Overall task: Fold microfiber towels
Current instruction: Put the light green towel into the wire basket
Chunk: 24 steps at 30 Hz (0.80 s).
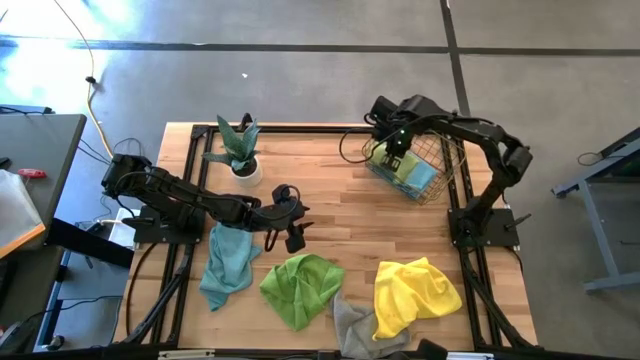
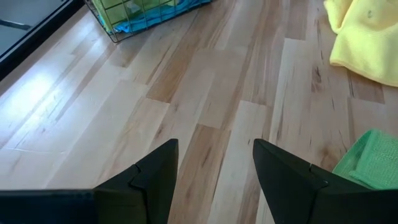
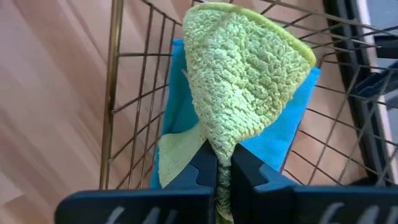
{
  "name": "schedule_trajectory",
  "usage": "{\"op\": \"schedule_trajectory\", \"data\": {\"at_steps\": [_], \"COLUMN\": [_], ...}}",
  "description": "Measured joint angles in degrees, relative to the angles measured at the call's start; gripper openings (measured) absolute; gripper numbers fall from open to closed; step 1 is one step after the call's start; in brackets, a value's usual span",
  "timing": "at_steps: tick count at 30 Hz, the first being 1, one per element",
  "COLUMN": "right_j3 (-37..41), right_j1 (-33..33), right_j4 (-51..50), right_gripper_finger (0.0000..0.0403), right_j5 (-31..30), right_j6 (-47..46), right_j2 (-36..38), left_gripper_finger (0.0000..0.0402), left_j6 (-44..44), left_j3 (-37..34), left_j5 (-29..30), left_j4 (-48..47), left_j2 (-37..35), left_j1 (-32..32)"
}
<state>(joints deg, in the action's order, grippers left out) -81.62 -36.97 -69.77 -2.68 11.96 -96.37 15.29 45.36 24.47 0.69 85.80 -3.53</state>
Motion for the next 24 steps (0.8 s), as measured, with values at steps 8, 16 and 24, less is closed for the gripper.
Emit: {"op": "schedule_trajectory", "data": {"at_steps": [8,16,24], "right_j3": [0.00,0.12,9.50], "right_j1": [-1.94,-6.23,-8.13], "right_j4": [-0.29,0.52,6.98], "right_gripper_finger": [0.0000,0.0000,0.0000], "right_j5": [10.40,12.62,7.63], "right_j6": [5.04,4.31,4.14], "right_j2": [3.30,1.66,-1.04], "left_gripper_finger": [0.0197,0.0197,0.0197], "left_j6": [-0.02,-0.02,-0.90], "left_j3": [0.00,0.00,0.00], "left_j5": [0.07,0.72,0.85], "left_j4": [0.06,0.42,0.42], "left_j2": [0.01,0.02,0.02], "left_j1": [0.16,0.89,0.92]}}
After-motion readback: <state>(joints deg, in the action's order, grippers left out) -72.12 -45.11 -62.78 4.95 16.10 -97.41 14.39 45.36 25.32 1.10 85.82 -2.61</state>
